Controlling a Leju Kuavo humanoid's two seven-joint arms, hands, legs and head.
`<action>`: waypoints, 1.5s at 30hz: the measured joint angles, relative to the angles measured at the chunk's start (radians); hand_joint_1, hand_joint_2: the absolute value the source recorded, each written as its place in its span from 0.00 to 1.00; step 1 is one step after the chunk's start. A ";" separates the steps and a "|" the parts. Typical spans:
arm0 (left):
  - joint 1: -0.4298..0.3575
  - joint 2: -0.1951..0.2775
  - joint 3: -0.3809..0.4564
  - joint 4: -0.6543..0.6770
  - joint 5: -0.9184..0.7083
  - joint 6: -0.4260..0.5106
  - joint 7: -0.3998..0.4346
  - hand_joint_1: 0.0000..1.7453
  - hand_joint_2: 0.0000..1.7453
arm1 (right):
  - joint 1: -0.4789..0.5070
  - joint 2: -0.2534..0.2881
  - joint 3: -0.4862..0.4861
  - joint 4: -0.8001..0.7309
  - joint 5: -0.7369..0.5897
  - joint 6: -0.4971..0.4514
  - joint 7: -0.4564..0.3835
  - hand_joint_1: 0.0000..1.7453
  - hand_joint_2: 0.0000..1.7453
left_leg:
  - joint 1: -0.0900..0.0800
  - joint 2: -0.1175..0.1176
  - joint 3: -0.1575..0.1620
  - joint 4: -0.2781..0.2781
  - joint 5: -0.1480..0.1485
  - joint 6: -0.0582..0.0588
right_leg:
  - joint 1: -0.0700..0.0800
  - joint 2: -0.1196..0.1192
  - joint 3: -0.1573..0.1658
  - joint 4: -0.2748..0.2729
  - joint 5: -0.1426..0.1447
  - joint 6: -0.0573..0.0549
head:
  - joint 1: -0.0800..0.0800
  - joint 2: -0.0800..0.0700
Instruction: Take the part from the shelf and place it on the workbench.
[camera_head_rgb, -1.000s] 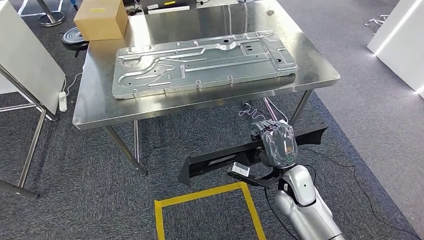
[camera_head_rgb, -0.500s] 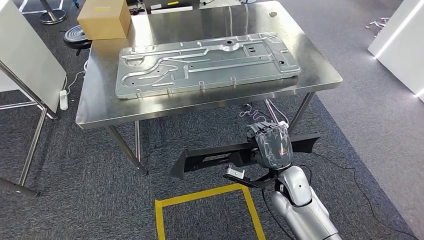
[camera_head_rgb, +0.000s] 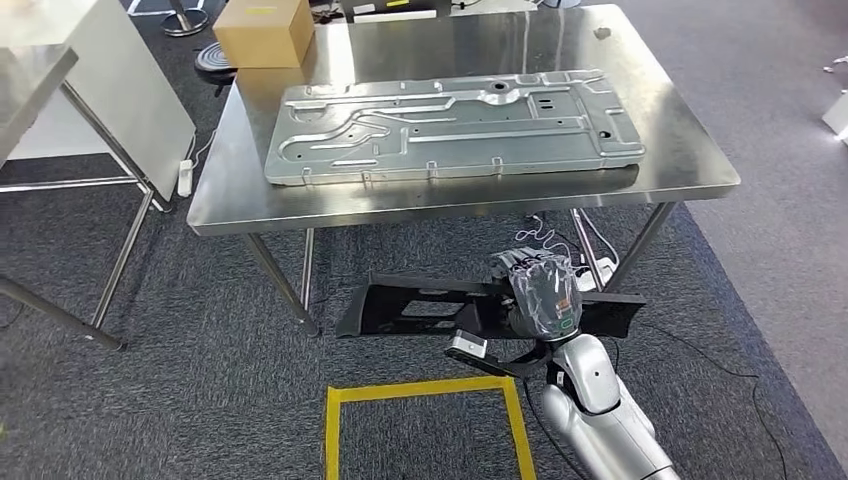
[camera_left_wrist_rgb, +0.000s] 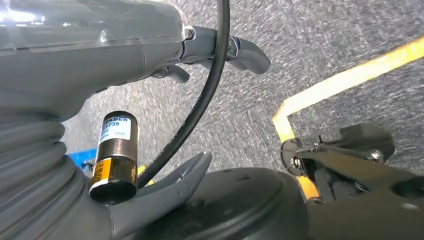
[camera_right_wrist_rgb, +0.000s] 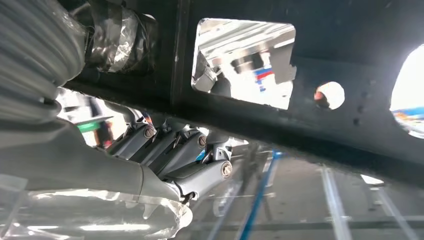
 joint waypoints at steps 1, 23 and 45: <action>0.001 0.000 -0.001 0.000 0.002 0.000 0.001 0.00 1.00 | 0.000 0.000 0.002 0.001 -0.001 0.000 -0.003 1.00 1.00 | -0.001 0.001 0.013 -0.028 0.025 0.004 | 0.002 -0.007 0.002 0.000 -0.002 0.000 | 0.000 0.000; 0.001 0.000 -0.002 0.001 0.016 0.008 0.016 0.00 1.00 | -0.015 -0.010 0.014 0.020 0.001 0.002 -0.011 1.00 1.00 | -0.017 -0.019 0.144 -0.261 0.101 0.052 | 0.007 0.040 -0.055 0.068 0.005 0.030 | 0.002 0.000; 0.001 -0.001 -0.020 0.001 0.015 -0.018 0.037 0.00 1.00 | -0.208 -0.109 0.018 0.016 0.086 0.156 0.037 1.00 1.00 | -0.024 -0.023 0.148 -0.265 0.100 0.040 | 0.008 0.045 -0.024 0.001 0.024 0.023 | 0.002 0.000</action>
